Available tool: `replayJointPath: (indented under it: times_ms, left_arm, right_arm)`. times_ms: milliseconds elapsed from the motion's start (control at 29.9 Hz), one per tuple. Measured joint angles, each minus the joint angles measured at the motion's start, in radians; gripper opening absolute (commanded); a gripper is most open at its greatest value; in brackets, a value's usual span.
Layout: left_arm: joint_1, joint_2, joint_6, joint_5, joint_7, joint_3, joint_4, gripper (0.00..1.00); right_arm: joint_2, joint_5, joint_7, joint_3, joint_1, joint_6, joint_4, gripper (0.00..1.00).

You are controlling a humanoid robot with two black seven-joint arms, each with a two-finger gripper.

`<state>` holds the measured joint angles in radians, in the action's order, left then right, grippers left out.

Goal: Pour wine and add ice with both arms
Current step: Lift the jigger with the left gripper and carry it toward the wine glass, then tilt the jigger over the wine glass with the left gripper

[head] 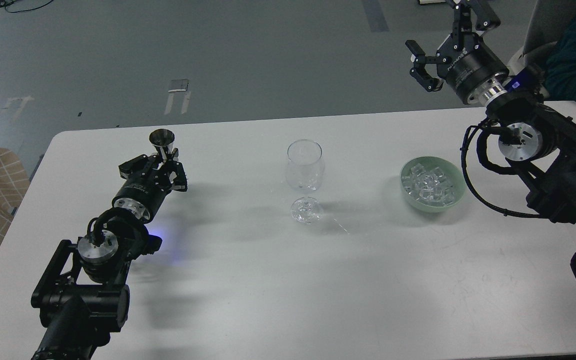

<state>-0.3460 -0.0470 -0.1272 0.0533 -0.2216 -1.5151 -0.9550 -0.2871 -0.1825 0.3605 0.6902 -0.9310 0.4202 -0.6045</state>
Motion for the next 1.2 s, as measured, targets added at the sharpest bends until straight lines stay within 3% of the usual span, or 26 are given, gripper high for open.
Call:
replayJointPath:
  times_ms: [334, 702, 1203]
  left_arm:
    - [0.035, -0.017, 0.120, -0.001, -0.020, 0.154, -0.225, 0.00]
    - [0.036, -0.048, 0.189, -0.004, -0.075, 0.232, -0.328, 0.00]
    - [-0.020, -0.063, 0.395, -0.081, -0.096, 0.270, -0.468, 0.00]
  right_arm:
    - [0.000, 0.000, 0.000, 0.000, 0.002, 0.000, 0.000, 1.00]
    - [0.000, 0.000, 0.000, -0.001, 0.009, -0.004, 0.000, 1.00]
    - [0.003, 0.000, 0.000, -0.001, 0.011, -0.005, 0.000, 1.00]
